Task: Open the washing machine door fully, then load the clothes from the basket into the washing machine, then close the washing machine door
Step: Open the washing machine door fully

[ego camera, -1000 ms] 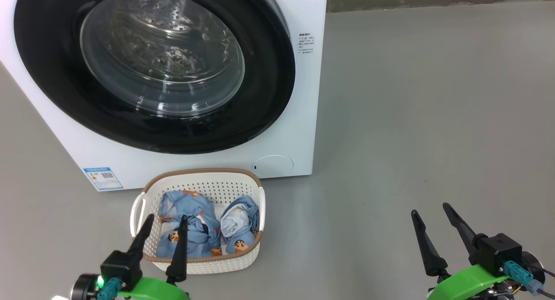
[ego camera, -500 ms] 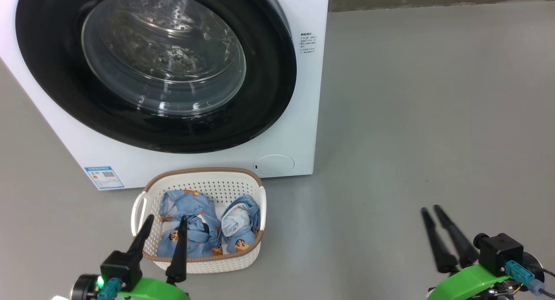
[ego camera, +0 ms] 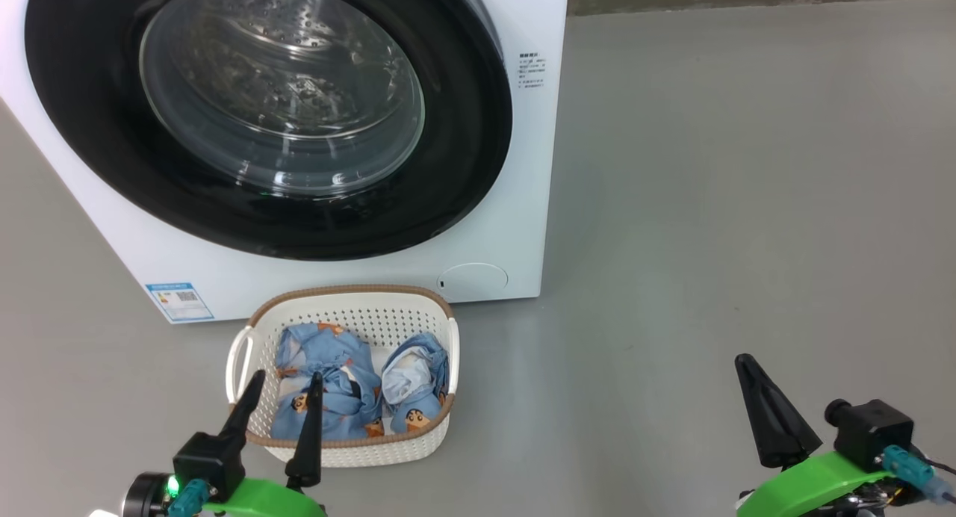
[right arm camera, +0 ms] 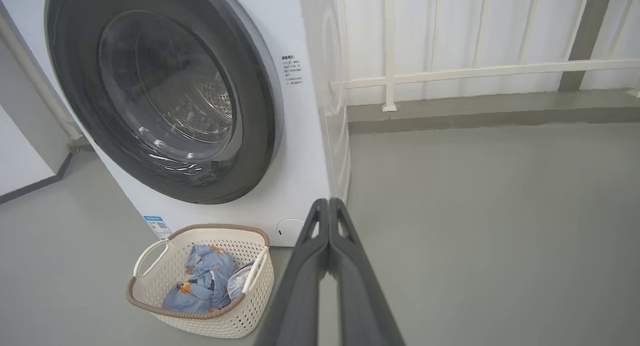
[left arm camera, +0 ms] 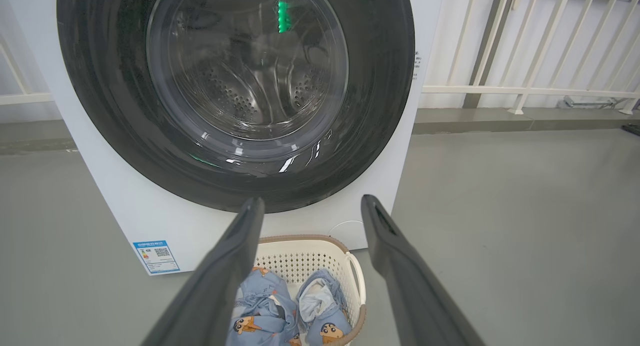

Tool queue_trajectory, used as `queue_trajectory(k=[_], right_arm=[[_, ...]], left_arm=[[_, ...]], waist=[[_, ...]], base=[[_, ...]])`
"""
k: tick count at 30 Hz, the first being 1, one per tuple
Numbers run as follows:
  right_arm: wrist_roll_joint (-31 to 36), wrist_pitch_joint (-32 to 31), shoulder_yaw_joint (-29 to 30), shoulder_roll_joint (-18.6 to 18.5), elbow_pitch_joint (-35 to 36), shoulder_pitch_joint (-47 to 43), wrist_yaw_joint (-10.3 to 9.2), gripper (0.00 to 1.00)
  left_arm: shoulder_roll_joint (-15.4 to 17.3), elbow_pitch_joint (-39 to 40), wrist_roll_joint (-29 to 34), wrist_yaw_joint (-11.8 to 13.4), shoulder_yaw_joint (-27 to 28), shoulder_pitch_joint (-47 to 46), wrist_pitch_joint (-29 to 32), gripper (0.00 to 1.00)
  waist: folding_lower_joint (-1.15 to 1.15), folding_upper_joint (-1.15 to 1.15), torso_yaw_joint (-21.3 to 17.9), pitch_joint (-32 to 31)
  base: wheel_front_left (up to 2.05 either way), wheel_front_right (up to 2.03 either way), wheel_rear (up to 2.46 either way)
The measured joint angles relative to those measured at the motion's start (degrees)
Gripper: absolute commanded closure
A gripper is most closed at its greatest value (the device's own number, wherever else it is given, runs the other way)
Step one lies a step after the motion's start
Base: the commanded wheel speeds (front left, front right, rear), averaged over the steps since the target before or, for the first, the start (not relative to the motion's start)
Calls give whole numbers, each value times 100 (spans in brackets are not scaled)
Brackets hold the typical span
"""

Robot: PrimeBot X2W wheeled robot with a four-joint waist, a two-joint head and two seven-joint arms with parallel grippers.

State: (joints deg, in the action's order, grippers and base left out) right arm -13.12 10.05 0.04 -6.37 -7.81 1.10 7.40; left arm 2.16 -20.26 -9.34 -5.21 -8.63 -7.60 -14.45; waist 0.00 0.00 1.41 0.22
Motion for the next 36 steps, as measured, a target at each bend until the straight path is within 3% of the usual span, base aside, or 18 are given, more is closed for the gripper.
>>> queue_trajectory(k=[5,12,20,27,36], right_arm=[[-1200,-274,83,96,-92,82,0,100],[-3471,-813,436,165,-291,686,0,100],[-5899,-1914,1043,185,-731,1562,0,100],[-6963,-2585,1518,73,-1391,2454,0,100],[-7410,-3100,1605,-121,-2138,3923,0,100]], left_arm=[[0,13,0,18,-9,-54,0,0],[-2,133,0,51,-67,-270,0,0],[-5,302,-45,152,-233,-508,-1,0],[-14,469,-93,296,-435,-708,-1,0],[-19,636,-103,401,-668,-1033,-1,0]], waist=[[0,0,22,116],[0,0,68,385],[0,0,166,802],[0,0,297,1174],[0,0,446,1700]], base=[[0,0,0],[0,0,0],[0,0,0],[0,0,0],[0,0,0]])
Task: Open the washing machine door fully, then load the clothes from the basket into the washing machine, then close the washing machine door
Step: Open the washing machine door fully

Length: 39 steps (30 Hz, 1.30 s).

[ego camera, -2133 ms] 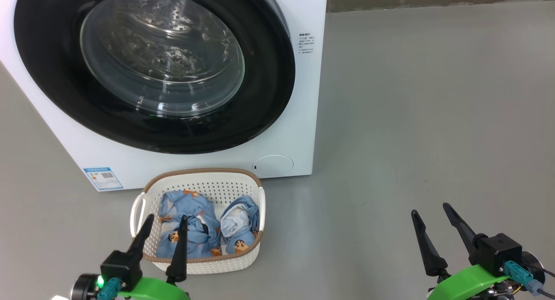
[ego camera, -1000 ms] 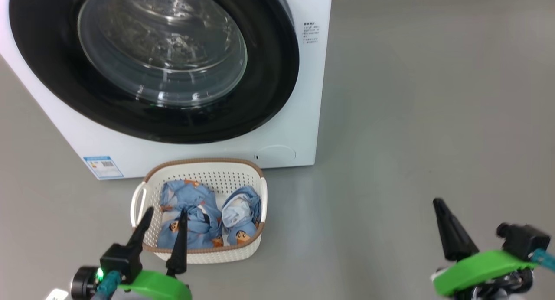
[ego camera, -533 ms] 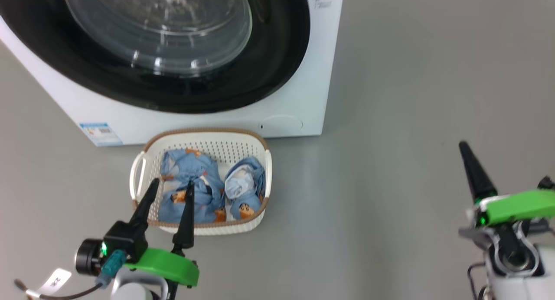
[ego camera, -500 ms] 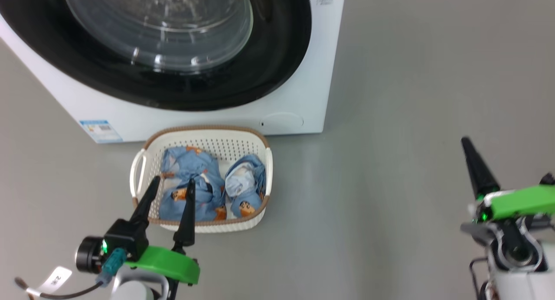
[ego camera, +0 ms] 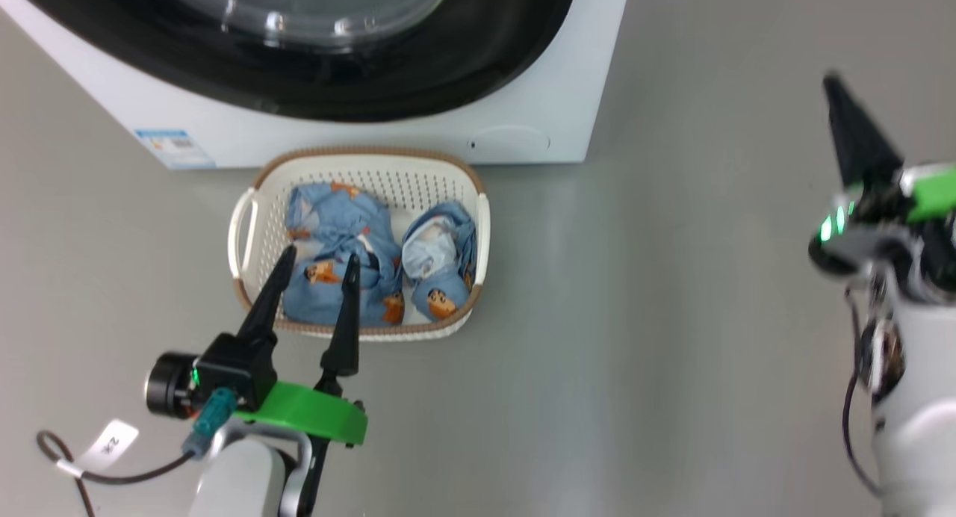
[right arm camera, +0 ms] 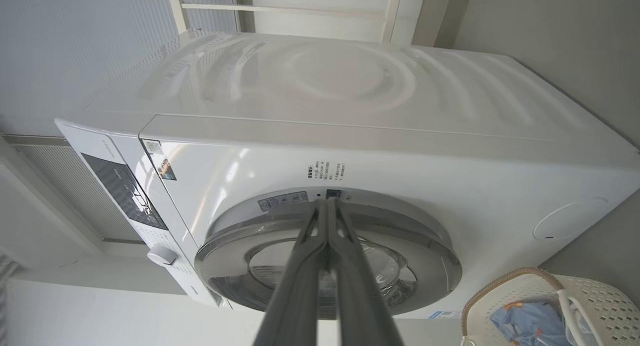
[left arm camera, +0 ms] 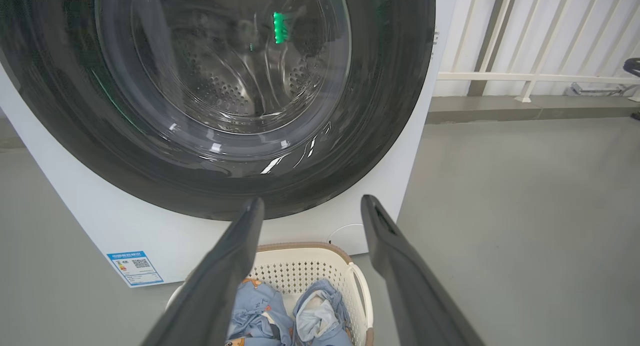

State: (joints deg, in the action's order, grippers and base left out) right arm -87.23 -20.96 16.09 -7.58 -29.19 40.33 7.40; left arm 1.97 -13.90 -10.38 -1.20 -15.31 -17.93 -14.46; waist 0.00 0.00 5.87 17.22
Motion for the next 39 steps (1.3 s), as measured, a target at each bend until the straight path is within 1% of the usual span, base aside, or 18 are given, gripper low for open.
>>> queue_trajectory(k=[5,9,18,24,27,34,39], right_arm=[[-220,-276,-60,-114,-413,886,0,100],[-220,-469,-221,-209,-700,1528,0,100],[-156,-873,-611,-235,-1306,2733,0,100],[-49,-881,-754,-310,-1879,3412,0,100],[157,-876,-838,-347,-2141,3789,0,100],[324,-931,-1037,-364,-2541,4491,0,100],[500,-979,-1137,-360,-2778,4801,0,100]], left_arm=[[-2,23,-29,23,-136,-205,0,0],[-3,59,-48,80,-263,-389,0,0],[-16,140,-245,204,-503,-675,-1,0],[-18,205,-346,255,-621,-753,-1,0],[-20,243,-353,279,-682,-811,-1,0],[-22,331,-404,350,-805,-958,-2,0],[-23,336,-457,359,-886,-1011,-2,0]], waist=[[0,0,81,299],[0,0,156,528],[0,0,355,959],[0,0,537,1131],[0,0,612,1237],[0,0,797,1470],[0,0,896,1598]], base=[[0,0,0],[0,0,0],[0,0,0],[0,0,0],[0,0,0],[0,0,0],[0,0,0]])
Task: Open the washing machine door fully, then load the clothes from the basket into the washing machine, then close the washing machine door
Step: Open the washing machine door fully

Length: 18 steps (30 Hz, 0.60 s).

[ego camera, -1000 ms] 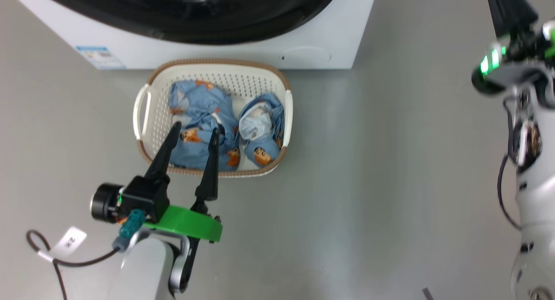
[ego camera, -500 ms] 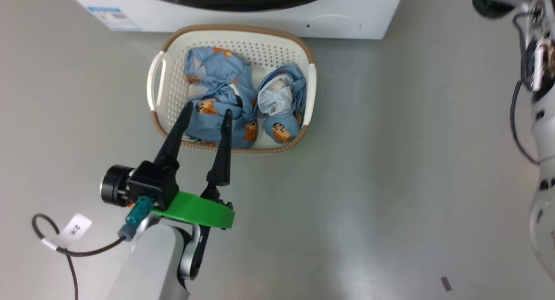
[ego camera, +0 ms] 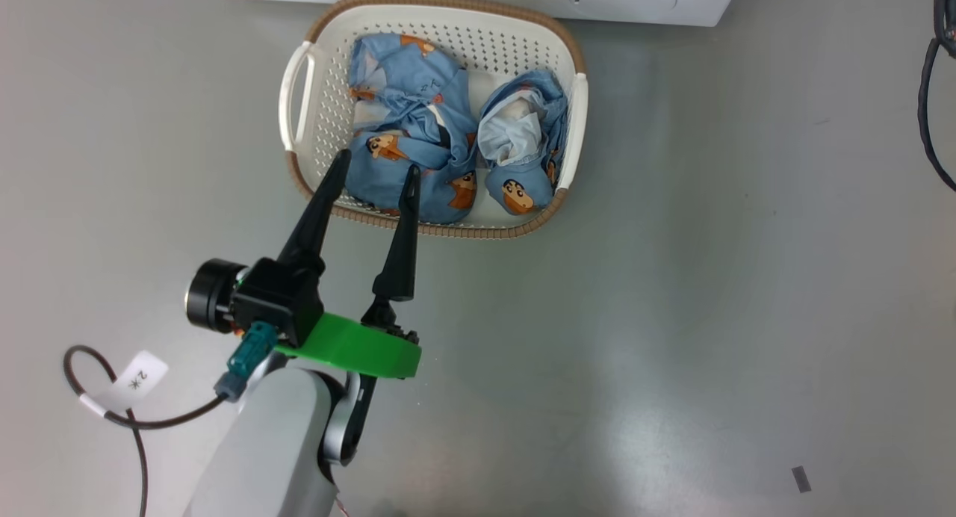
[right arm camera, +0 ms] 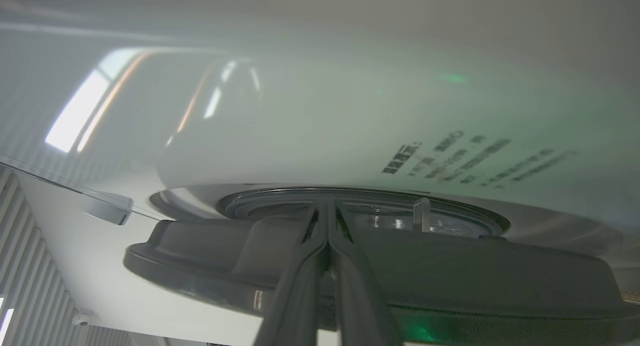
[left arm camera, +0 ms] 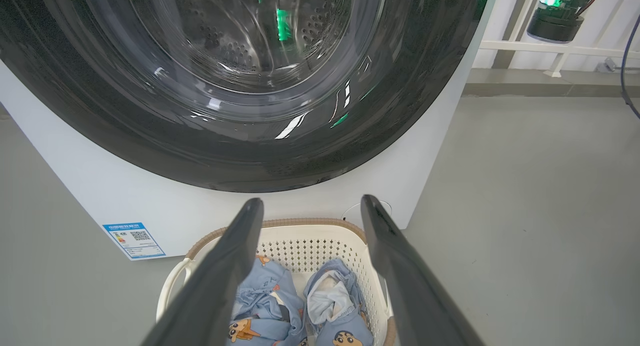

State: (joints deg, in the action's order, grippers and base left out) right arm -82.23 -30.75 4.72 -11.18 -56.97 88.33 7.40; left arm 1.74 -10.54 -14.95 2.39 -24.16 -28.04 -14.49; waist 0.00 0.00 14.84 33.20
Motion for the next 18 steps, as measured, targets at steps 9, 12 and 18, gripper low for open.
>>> queue_trajectory(k=[9,12,18], right_arm=[[142,-199,-138,-7,-341,278,0,100],[141,-311,-137,-18,-358,320,0,100],[83,-546,-104,-32,-292,302,0,100]], left_arm=[[-1,8,-99,47,-80,-80,-4,0],[-2,10,-100,47,-81,-84,-4,0],[-2,2,-96,47,-90,-158,-4,0]], waist=[[0,0,86,96],[0,0,89,105],[0,0,92,95]], base=[[0,0,0],[0,0,0],[0,0,0]])
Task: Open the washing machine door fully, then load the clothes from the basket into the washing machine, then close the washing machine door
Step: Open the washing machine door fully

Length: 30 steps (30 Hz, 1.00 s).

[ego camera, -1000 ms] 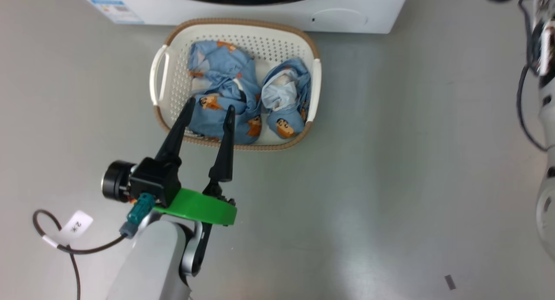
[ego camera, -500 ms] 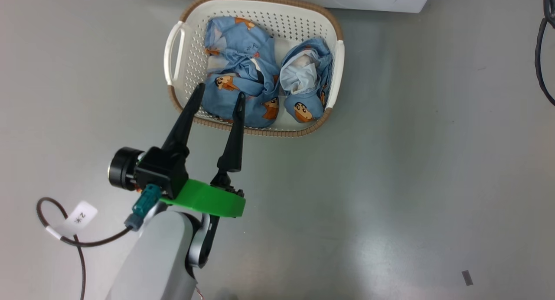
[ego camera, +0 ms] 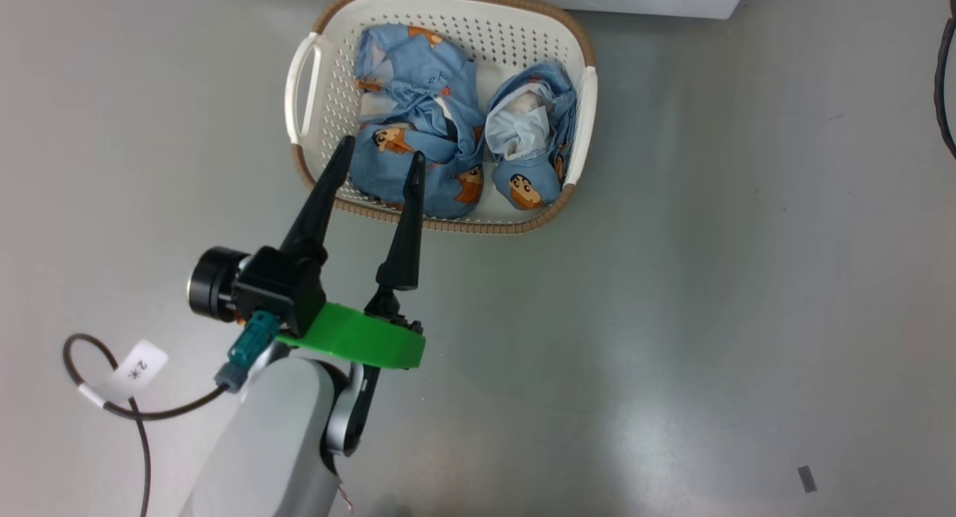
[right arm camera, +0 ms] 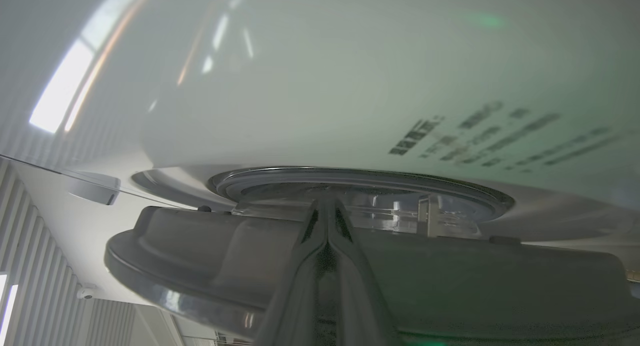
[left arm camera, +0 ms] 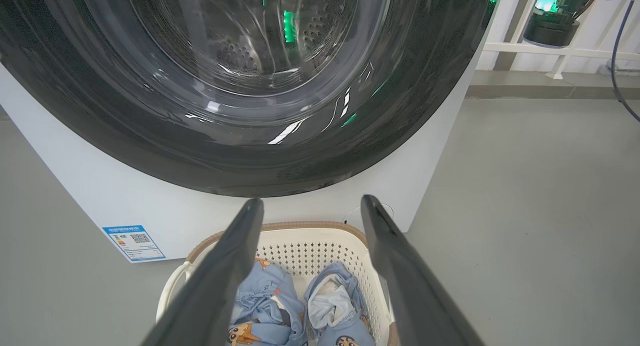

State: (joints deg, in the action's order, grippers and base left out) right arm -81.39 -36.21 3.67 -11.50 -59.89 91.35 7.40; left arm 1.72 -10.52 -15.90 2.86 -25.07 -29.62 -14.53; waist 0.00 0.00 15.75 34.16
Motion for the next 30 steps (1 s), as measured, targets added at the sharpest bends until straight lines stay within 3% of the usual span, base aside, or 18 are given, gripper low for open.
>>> queue_trajectory(k=[30], right_arm=[[-508,-1210,89,512,2264,-2646,0,100]], left_arm=[[2,-193,11,0,45,201,0,0]], waist=[[0,0,-151,-615]], base=[[0,0,0]])
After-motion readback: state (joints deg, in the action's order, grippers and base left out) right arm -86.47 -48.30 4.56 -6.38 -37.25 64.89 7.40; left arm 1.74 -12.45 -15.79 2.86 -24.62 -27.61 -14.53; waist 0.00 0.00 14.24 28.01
